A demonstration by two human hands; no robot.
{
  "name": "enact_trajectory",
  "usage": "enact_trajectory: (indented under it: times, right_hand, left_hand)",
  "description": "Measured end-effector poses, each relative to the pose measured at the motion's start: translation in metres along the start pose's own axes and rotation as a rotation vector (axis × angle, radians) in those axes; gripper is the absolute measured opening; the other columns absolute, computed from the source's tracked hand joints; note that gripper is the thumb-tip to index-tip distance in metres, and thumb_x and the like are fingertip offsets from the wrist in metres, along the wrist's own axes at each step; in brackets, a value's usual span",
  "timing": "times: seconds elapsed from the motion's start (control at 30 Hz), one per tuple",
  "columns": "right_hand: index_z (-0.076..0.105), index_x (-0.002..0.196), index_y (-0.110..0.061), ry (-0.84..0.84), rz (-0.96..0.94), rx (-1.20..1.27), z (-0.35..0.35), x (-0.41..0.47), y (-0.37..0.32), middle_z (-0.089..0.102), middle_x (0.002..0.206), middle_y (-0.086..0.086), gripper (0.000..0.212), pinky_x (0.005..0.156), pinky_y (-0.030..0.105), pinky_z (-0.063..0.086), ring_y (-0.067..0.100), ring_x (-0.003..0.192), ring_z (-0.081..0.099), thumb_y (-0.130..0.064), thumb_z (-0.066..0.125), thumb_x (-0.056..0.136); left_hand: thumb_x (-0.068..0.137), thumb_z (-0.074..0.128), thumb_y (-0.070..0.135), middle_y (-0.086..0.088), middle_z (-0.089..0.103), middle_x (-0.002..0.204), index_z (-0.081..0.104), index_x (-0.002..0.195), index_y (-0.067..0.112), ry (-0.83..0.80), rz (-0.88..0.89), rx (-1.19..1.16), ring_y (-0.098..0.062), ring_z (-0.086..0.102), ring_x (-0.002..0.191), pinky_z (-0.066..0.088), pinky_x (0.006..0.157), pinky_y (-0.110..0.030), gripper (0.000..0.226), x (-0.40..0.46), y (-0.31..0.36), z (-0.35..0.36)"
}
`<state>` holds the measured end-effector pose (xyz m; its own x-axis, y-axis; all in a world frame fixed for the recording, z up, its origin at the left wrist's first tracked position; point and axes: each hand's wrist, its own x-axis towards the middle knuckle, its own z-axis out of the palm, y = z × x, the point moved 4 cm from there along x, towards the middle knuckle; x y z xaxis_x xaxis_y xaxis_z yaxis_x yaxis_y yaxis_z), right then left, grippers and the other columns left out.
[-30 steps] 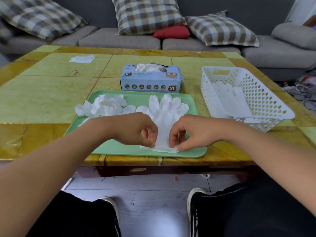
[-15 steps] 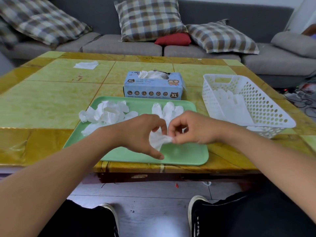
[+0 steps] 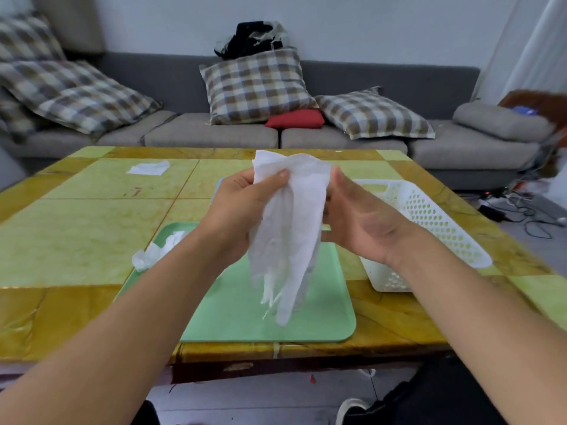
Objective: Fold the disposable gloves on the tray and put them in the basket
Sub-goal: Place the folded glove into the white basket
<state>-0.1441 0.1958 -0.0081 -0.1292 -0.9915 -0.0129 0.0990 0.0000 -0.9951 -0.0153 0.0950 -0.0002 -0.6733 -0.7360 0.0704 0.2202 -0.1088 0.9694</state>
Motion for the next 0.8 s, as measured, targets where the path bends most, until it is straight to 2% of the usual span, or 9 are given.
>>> enact_trajectory:
  times: [0.03, 0.1, 0.17, 0.23, 0.37, 0.43, 0.53, 0.7, 0.8]
  right_hand:
    - [0.061, 0.136, -0.010, -0.003, 0.018, -0.030, 0.003, -0.003, 0.003, 0.065, 0.133, 0.017, 0.086, 0.102, 0.045, 0.049, 0.027, 0.115, 0.064, -0.060, 0.081, 0.069]
    - [0.067, 0.127, -0.010, 0.099, 0.003, -0.067, 0.006, -0.005, 0.003, 0.072, 0.124, 0.012, 0.059, 0.099, 0.041, 0.053, 0.025, 0.111, 0.069, -0.036, 0.085, 0.077]
    - [0.072, 0.117, -0.010, 0.247, -0.053, -0.063, 0.005, -0.006, -0.002, 0.076, 0.112, 0.008, 0.031, 0.082, 0.033, 0.058, 0.020, 0.097, 0.073, -0.023, 0.074, 0.089]
    - [0.074, 0.109, -0.011, 0.355, -0.122, -0.055, 0.001, -0.008, -0.009, 0.078, 0.102, 0.006, 0.018, 0.069, 0.029, 0.058, 0.017, 0.086, 0.075, -0.022, 0.067, 0.096]
    - [0.073, 0.106, -0.006, 0.497, -0.253, -0.038, -0.011, -0.022, -0.036, 0.075, 0.093, 0.007, 0.021, 0.064, 0.029, 0.056, 0.015, 0.076, 0.071, -0.022, 0.063, 0.100]
    - [0.073, 0.108, -0.001, 0.531, -0.298, -0.015, -0.024, -0.032, -0.054, 0.076, 0.100, 0.014, 0.024, 0.074, 0.033, 0.056, 0.020, 0.084, 0.071, -0.021, 0.064, 0.099]
    - [0.072, 0.114, 0.000, 0.543, -0.337, 0.041, -0.046, -0.047, -0.083, 0.074, 0.112, 0.018, 0.026, 0.087, 0.037, 0.058, 0.026, 0.098, 0.072, -0.018, 0.066, 0.098]
    - [0.072, 0.110, 0.003, 0.577, -0.371, -0.033, -0.088, -0.078, -0.125, 0.077, 0.100, 0.015, 0.022, 0.076, 0.031, 0.061, 0.021, 0.085, 0.074, -0.013, 0.066, 0.096]
    - [0.071, 0.113, 0.005, 0.583, -0.347, -0.080, -0.110, -0.087, -0.130, 0.076, 0.105, 0.018, 0.025, 0.077, 0.032, 0.061, 0.023, 0.089, 0.074, -0.010, 0.068, 0.094]
  left_hand:
    - [0.096, 0.064, 0.015, -0.018, 0.076, 0.104, 0.072, 0.113, 0.002, 0.009, -0.005, 0.001, -0.030, 0.072, 0.087, 0.059, 0.080, -0.042, 0.023, 0.001, 0.001, 0.002]
    - [0.097, 0.063, 0.014, -0.019, 0.075, 0.104, 0.072, 0.114, 0.002, 0.016, -0.009, 0.008, -0.032, 0.072, 0.088, 0.059, 0.083, -0.047, 0.022, 0.003, 0.003, 0.007]
    - [0.097, 0.062, 0.013, -0.019, 0.076, 0.104, 0.073, 0.112, 0.002, 0.017, -0.008, 0.004, -0.032, 0.072, 0.090, 0.060, 0.084, -0.047, 0.021, 0.003, 0.006, 0.012]
    - [0.097, 0.062, 0.012, -0.018, 0.076, 0.103, 0.073, 0.109, 0.003, 0.016, -0.004, 0.016, -0.030, 0.073, 0.089, 0.060, 0.081, -0.040, 0.019, 0.003, 0.010, 0.018]
    - [0.097, 0.062, 0.017, -0.023, 0.073, 0.108, 0.071, 0.113, 0.000, -0.023, -0.030, 0.043, -0.029, 0.071, 0.090, 0.059, 0.076, -0.034, 0.026, 0.002, 0.020, 0.038]
    - [0.098, 0.060, 0.019, -0.017, 0.075, 0.107, 0.072, 0.113, 0.004, -0.098, -0.027, 0.025, -0.026, 0.073, 0.095, 0.058, 0.084, -0.037, 0.024, 0.001, 0.033, 0.058]
    - [0.101, 0.057, 0.017, -0.005, 0.079, 0.096, 0.073, 0.103, 0.011, -0.195, 0.009, 0.010, -0.017, 0.076, 0.087, 0.062, 0.079, -0.030, 0.018, 0.005, 0.059, 0.093]
    - [0.100, 0.059, 0.022, 0.002, 0.079, 0.094, 0.072, 0.104, 0.012, -0.246, 0.025, 0.110, -0.011, 0.075, 0.084, 0.060, 0.075, -0.027, 0.017, 0.018, 0.080, 0.136]
    - [0.100, 0.060, 0.024, -0.001, 0.079, 0.097, 0.072, 0.108, 0.010, -0.263, 0.029, 0.179, -0.013, 0.074, 0.082, 0.060, 0.075, -0.030, 0.020, 0.031, 0.070, 0.150]
